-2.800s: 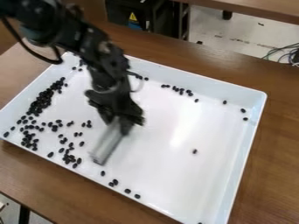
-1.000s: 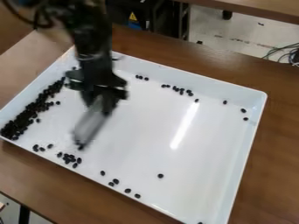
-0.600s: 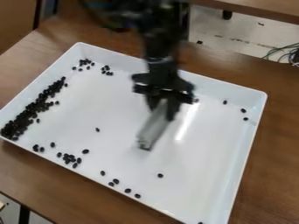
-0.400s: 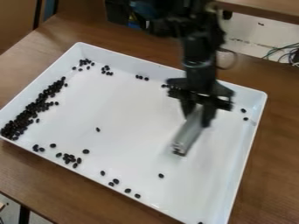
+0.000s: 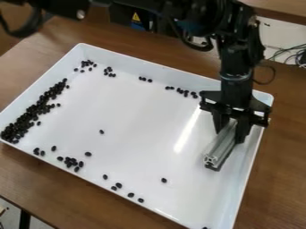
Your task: Sweep into pile
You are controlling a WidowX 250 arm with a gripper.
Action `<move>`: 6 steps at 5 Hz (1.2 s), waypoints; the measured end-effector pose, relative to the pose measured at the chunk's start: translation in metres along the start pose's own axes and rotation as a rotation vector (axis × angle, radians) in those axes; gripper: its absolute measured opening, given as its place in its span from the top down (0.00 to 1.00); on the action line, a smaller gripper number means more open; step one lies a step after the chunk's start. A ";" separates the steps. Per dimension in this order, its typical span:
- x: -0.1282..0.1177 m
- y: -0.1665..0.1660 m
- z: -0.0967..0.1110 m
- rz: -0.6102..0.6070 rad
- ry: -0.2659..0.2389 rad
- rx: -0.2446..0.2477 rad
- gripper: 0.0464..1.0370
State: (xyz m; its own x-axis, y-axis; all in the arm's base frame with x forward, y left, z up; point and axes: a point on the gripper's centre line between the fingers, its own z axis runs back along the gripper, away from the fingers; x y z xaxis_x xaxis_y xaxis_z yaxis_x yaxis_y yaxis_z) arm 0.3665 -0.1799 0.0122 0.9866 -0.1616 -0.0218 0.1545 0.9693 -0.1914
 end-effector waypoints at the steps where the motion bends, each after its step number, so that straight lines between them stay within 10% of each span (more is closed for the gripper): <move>1: 0.013 -0.001 -0.006 0.006 0.022 -0.031 0.69; 6: 0.006 0.159 0.011 0.279 -0.009 -0.046 0.69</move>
State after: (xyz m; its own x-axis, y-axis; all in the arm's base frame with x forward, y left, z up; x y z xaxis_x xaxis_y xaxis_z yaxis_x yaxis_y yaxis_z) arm 0.3976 -0.0247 -0.0073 0.9912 0.1119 -0.0707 -0.1250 0.9666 -0.2236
